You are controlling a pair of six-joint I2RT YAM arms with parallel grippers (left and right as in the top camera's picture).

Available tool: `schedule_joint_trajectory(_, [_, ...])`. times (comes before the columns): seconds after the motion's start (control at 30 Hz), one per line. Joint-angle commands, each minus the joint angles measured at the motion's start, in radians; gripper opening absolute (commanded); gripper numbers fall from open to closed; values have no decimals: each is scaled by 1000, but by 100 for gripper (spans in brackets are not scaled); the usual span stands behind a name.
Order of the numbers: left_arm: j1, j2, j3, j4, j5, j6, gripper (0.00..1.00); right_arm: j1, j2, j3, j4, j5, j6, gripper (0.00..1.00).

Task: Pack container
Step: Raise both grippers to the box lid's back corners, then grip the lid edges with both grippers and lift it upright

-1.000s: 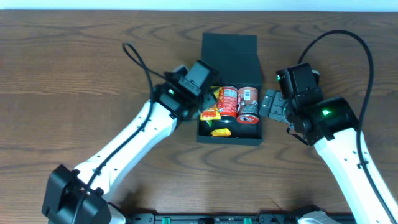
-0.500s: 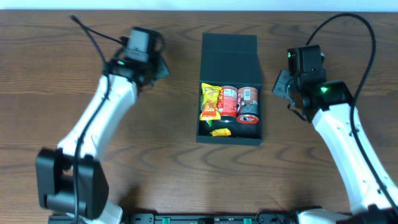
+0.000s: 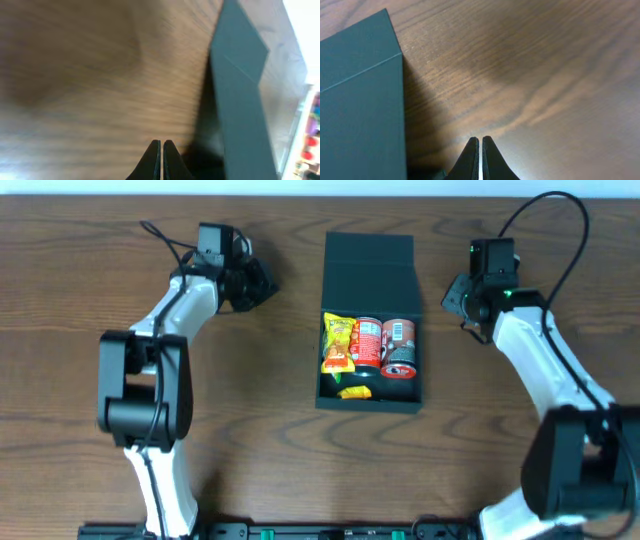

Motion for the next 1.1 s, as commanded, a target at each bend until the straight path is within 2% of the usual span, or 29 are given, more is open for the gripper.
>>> schedule_joint_trajectory(0.0, [-6,68,114,6,86,-55,6,-56,67,-6,36,-124,50,2])
schedule_joint_trajectory(0.27, [-64,232,335,6,129,-156,6,-142,207,-6,217,-443,95,2])
schedule_joint_trajectory(0.4, [-73,319,407,5,241,-219,6,-162,240,-5,282,-612,143,1])
schedule_joint_trajectory(0.47, [-69,343,419,2,280,-241,6,-162,241,-5,287,-647,158,1])
schedule_joint_trajectory(0.67, [-54,362,420,-84,274,-260,5,-154,244,-5,285,-665,195,1])
schedule_joint_trajectory(0.83, [-56,362,420,-77,281,-323,6,-150,286,-5,319,-666,253,2])
schedule_joint_trajectory(1.07, [-71,363,420,-69,304,-376,6,-144,389,-5,443,-760,336,2])
